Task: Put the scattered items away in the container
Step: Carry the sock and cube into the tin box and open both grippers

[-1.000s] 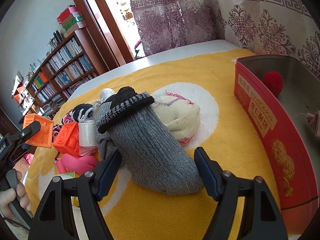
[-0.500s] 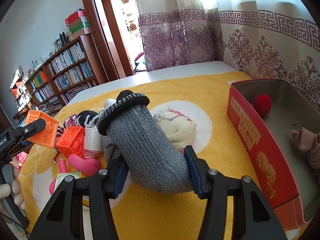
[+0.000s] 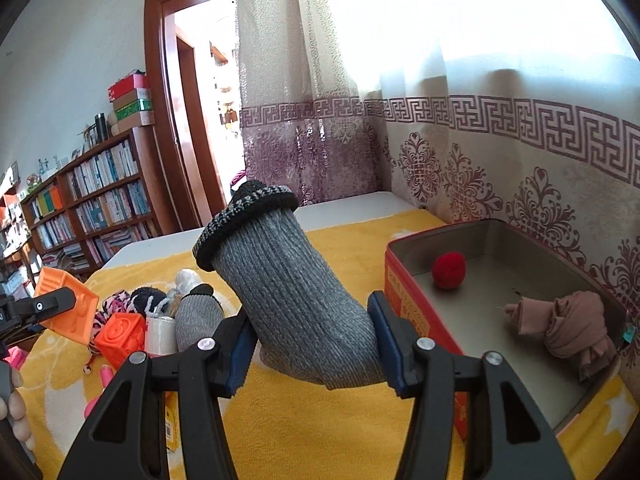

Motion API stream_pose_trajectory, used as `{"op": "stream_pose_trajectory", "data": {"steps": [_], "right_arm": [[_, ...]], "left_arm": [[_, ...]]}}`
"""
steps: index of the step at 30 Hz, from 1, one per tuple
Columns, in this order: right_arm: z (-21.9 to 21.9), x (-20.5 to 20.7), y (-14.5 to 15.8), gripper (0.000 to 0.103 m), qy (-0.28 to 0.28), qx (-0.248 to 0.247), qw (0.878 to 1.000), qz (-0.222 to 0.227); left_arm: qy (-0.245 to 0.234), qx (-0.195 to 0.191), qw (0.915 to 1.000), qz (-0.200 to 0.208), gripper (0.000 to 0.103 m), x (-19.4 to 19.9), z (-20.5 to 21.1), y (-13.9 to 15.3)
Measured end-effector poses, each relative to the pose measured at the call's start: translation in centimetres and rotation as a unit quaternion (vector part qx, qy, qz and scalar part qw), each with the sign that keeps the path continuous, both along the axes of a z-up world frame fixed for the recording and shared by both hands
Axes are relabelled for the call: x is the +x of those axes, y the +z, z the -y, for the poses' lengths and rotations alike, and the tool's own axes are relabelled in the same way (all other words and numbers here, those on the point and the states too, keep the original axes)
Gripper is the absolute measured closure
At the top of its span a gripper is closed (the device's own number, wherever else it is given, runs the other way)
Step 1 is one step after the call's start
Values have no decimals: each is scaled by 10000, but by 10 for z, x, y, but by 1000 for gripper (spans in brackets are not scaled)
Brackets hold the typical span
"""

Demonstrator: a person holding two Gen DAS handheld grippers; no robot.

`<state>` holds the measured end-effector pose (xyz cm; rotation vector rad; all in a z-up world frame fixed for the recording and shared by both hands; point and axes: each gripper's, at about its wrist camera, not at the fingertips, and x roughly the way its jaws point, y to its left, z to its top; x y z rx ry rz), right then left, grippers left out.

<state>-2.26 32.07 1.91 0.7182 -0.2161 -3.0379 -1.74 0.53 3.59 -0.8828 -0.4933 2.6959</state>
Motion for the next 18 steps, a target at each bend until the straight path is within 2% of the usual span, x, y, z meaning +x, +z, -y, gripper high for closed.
{"op": "stream_pose_trajectory", "data": {"steps": [10, 18], "right_arm": [[-44, 25, 17, 45, -842, -236, 9951, -468], [-96, 28, 16, 45, -1433, -339, 9883, -406]], "left_arm": [[-122, -54, 9999, -79, 27, 4, -12, 5], [-163, -98, 9998, 43, 27, 0, -22, 4]]}}
